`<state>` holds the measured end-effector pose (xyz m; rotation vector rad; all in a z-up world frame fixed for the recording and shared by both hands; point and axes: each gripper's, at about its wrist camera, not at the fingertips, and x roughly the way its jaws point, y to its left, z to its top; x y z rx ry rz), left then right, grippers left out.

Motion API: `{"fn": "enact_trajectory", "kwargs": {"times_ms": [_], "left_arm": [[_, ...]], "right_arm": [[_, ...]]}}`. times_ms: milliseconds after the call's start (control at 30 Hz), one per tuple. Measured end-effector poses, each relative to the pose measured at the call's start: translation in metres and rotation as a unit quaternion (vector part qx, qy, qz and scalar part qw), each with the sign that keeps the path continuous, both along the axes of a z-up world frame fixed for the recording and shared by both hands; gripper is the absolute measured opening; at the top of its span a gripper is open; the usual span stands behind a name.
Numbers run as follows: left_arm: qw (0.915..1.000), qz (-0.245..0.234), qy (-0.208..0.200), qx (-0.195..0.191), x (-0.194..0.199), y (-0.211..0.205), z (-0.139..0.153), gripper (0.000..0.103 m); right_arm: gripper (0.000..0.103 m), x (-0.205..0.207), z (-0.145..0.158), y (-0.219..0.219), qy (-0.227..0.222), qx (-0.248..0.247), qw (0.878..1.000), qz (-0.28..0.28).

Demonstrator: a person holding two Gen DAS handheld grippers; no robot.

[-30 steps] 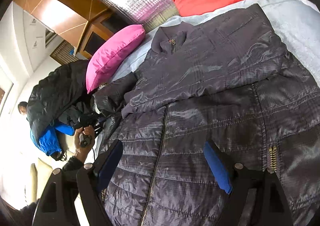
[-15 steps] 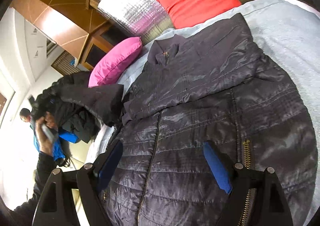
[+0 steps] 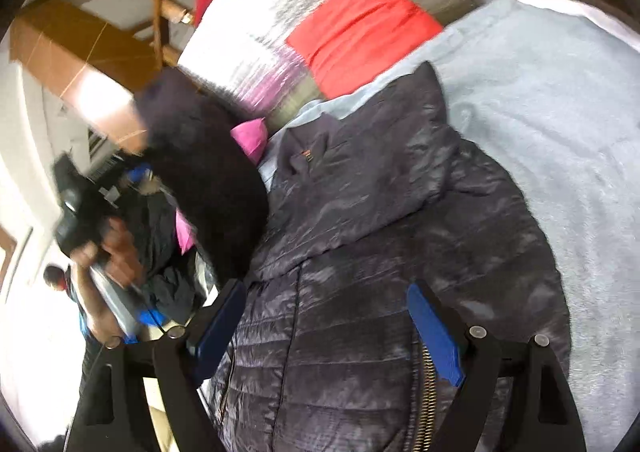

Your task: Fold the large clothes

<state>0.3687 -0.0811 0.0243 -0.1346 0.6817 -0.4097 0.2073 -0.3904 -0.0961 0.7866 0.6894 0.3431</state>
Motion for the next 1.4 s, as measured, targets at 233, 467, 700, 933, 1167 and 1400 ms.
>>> {"fn": "enact_trajectory", "kwargs": {"times_ms": [233,467,700,933,1167,1400], "left_arm": [[0.9952,0.043,0.079,-0.039,-0.002,0.057,-0.053,0.068],[0.9796,0.167,0.097,-0.056,-0.028,0.164,-0.092,0.071],[0.9547,0.224,0.14,-0.137,-0.048,0.232,-0.129,0.071],[0.9307,0.217,0.188,-0.227,-0.048,0.252,-0.148,0.071],[0.9307,0.219,0.172,-0.237,-0.057,0.247,-0.136,0.071],[0.9519,0.2,0.142,-0.184,-0.04,0.211,-0.115,0.071]], "right_arm": [[0.093,0.012,-0.008,-0.021,0.023,0.032,0.999,-0.026],[0.093,0.071,0.005,-0.005,0.026,0.094,0.995,-0.005],[0.093,0.152,-0.021,0.019,0.094,0.141,0.985,-0.042],[0.076,0.173,-0.043,0.021,0.14,0.108,0.979,-0.102],[0.018,0.174,0.018,0.049,0.087,-0.07,0.987,-0.117],[0.022,0.151,0.006,0.06,0.092,-0.119,0.982,-0.116]]}}
